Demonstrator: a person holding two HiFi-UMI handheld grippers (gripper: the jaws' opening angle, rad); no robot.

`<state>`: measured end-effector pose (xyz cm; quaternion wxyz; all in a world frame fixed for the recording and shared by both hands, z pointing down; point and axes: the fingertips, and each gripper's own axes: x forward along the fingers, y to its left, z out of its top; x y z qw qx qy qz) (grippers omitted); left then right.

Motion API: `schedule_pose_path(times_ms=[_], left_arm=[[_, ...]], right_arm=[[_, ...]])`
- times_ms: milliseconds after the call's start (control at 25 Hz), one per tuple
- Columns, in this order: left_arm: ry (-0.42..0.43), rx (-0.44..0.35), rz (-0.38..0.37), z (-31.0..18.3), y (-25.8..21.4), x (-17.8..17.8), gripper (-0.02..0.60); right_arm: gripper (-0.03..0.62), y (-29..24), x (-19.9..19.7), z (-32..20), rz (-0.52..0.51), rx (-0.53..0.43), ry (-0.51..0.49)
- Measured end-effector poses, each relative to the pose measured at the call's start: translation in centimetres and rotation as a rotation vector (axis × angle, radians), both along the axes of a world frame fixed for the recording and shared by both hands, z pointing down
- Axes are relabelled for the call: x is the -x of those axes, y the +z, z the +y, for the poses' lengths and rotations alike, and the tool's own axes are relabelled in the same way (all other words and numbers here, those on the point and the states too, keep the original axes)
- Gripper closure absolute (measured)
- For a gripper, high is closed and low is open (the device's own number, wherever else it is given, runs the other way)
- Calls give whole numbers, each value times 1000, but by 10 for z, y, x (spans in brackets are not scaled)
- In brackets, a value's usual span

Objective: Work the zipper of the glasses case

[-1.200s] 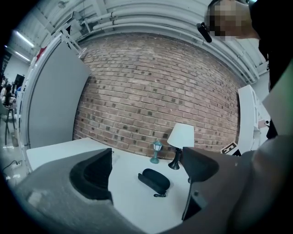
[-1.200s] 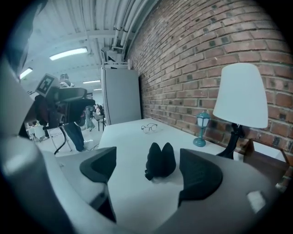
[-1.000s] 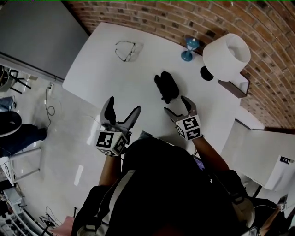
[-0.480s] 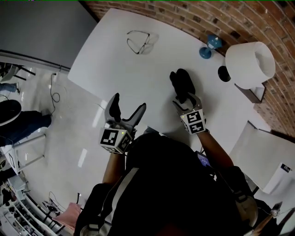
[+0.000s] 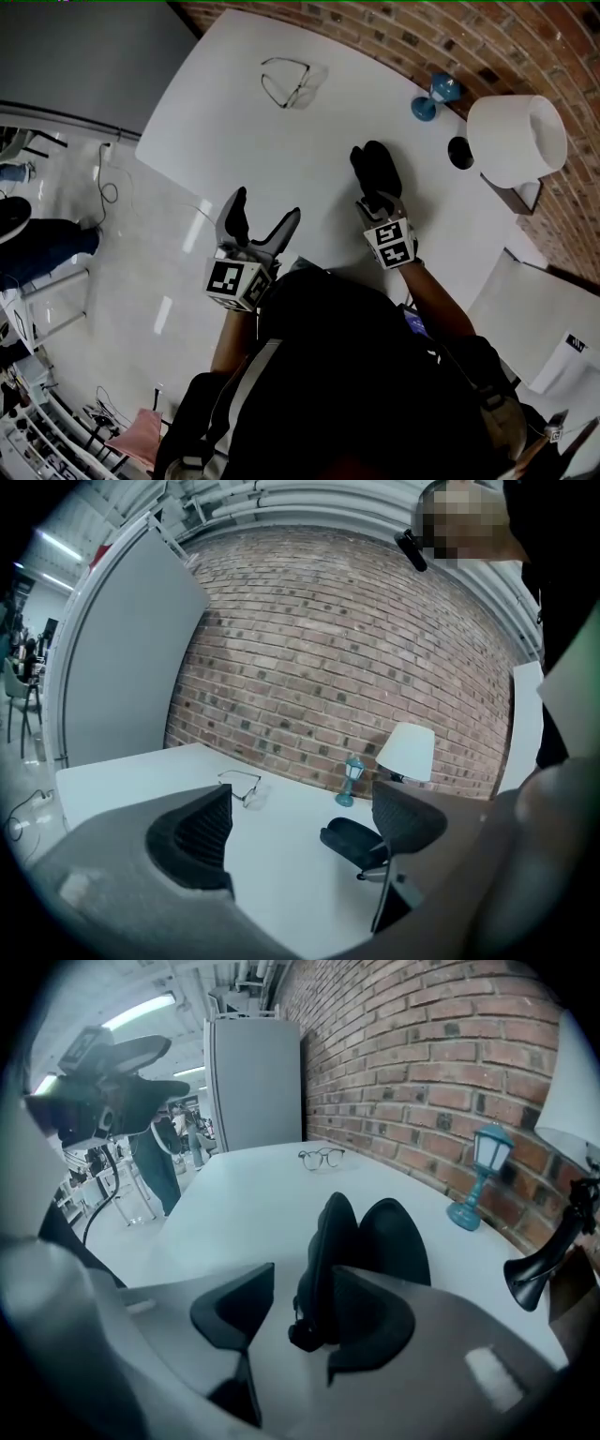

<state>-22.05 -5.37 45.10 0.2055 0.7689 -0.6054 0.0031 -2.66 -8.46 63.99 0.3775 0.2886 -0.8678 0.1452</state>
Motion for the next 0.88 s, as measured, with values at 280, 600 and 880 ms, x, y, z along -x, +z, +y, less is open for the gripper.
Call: schedule_pose_path(times_ms=[280,600,880], left_arm=[[9,-3,39,-3,7,-7,112],[17,32,92,0,14,-16,114],[37,39,166,0,19,-25,114]], right_arm=[[537,5,5,1,-4,49,62],[543,-20,-3,2,-71,32,43],[545,-79,8,11,-319,72,27]])
